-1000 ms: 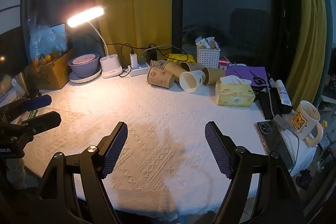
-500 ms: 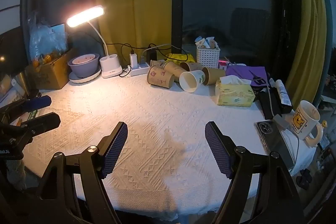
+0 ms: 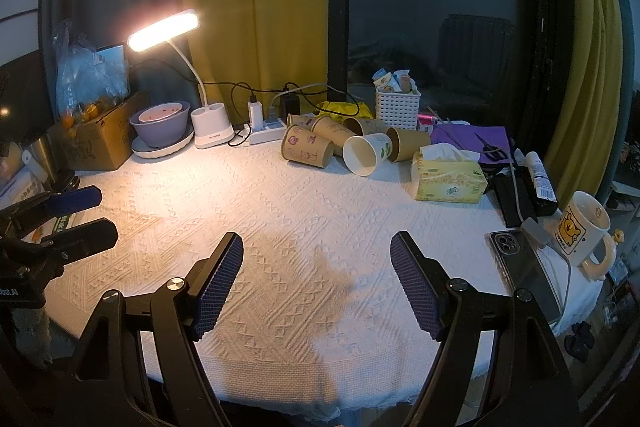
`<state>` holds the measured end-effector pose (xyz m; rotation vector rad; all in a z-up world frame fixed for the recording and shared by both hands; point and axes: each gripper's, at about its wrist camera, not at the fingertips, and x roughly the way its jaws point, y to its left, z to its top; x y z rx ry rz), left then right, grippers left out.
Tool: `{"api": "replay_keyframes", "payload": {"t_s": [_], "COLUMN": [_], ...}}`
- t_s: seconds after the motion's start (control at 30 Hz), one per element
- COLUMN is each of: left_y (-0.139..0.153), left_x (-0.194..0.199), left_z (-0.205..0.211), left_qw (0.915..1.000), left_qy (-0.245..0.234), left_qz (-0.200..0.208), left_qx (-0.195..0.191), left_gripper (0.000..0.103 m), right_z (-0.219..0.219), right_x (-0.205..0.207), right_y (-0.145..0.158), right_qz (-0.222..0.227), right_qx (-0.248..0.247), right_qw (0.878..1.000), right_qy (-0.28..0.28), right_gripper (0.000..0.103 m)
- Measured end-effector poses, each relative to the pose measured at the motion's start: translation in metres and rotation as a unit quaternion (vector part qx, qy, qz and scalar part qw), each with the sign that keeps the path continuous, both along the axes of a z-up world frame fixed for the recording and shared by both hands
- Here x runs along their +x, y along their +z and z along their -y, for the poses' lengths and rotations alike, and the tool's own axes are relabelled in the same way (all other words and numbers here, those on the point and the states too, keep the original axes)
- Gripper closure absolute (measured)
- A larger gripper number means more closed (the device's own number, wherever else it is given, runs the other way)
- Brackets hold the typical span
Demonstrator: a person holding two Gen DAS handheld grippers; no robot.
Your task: Flip cup upright
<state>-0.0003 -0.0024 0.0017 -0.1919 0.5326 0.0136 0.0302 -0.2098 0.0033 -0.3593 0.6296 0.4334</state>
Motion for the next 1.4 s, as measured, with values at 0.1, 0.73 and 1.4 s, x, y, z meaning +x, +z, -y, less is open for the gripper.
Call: {"api": "replay_keyframes", "payload": {"t_s": [0.1, 0.73, 1.4], "left_y": [-0.0006, 0.0001, 0.0055], "left_x": [-0.0005, 0.0018, 0.0039], "left_z": [-0.0006, -0.0034, -0.0052], "left_qw": [1.0000, 1.0000, 1.0000], "left_qy": [0.003, 0.003, 0.002], "left_qz": [0.000, 0.001, 0.003], "left_qx": [-0.001, -0.001, 0.005], "left_gripper": [0.019, 0.019, 0.019], "right_z": [-0.0006, -0.0018, -0.0021], "right_x": [-0.0003, 0.0001, -0.0001], "right_y": [0.0002, -0.0005, -0.0002], "right_qz": [0.000, 0.000, 0.000], "right_qx": [0.000, 0.001, 0.002], "right_qw": [1.000, 1.000, 1.000], "right_qy": [0.000, 0.001, 0.001], "right_gripper": [0.024, 0.024, 0.024]}}
